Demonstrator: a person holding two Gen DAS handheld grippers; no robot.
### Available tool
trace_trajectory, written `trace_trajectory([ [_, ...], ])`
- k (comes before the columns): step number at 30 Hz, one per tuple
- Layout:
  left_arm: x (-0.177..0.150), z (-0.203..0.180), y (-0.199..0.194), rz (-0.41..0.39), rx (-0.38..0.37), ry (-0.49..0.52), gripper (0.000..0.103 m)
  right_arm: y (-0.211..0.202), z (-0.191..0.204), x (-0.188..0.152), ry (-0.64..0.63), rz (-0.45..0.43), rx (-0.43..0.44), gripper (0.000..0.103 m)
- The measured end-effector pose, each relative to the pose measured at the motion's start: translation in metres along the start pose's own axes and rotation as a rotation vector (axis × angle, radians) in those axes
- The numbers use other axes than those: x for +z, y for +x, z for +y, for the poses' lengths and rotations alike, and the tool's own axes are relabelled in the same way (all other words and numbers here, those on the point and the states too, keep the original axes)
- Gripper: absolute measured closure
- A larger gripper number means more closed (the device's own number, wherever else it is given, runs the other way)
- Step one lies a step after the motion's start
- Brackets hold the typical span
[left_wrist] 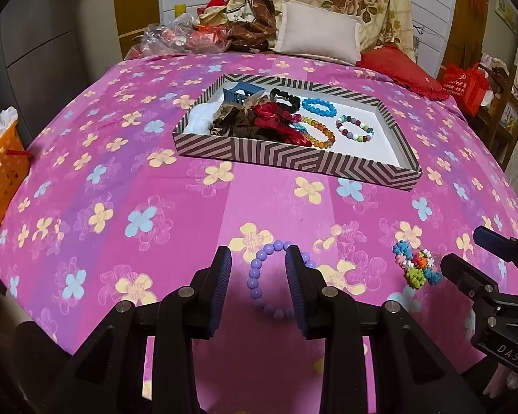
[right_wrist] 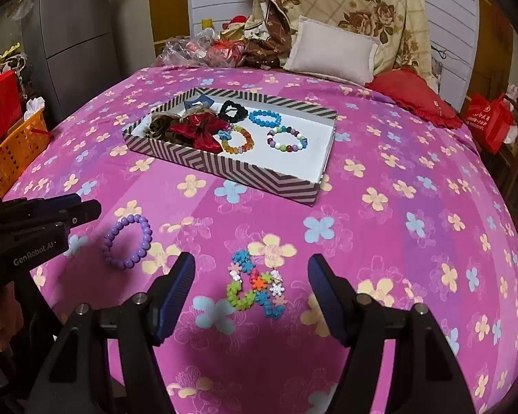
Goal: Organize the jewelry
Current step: 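Move both tools back over the purple and flower-bead bracelets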
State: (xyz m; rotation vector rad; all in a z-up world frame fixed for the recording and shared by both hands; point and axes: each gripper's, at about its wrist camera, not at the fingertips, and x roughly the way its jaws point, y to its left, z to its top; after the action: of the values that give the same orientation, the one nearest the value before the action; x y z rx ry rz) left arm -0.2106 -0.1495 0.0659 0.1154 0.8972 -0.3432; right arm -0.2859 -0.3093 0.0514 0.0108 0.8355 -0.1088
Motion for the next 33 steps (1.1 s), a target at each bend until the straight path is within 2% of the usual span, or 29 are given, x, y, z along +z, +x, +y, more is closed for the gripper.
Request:
trace_trajectory([
  [8,-0.001,0.008,0.003,0.017,-0.009,-0.013,0.073,0.003,-0.004,-0.002,0.008,0.013,0.007,0.032],
  [18,-0.009,0.051,0.017,0.094,-0.062,-0.133,0.073,0.005,-0.071,-0.019,0.158,0.045,0.004,0.032],
  [21,-0.010,0.058,0.021,0.108,-0.079,-0.156,0.072,0.008,-0.079,-0.024,0.180,0.046,0.024,0.032],
  [24,-0.012,0.060,0.027,0.130,-0.110,-0.168,0.072,0.013,-0.068,-0.024,0.149,0.047,0.065,0.034],
  [33,-0.013,0.052,0.034,0.138,-0.100,-0.131,0.071,0.044,-0.024,-0.021,0.038,0.090,0.107,0.049],
])
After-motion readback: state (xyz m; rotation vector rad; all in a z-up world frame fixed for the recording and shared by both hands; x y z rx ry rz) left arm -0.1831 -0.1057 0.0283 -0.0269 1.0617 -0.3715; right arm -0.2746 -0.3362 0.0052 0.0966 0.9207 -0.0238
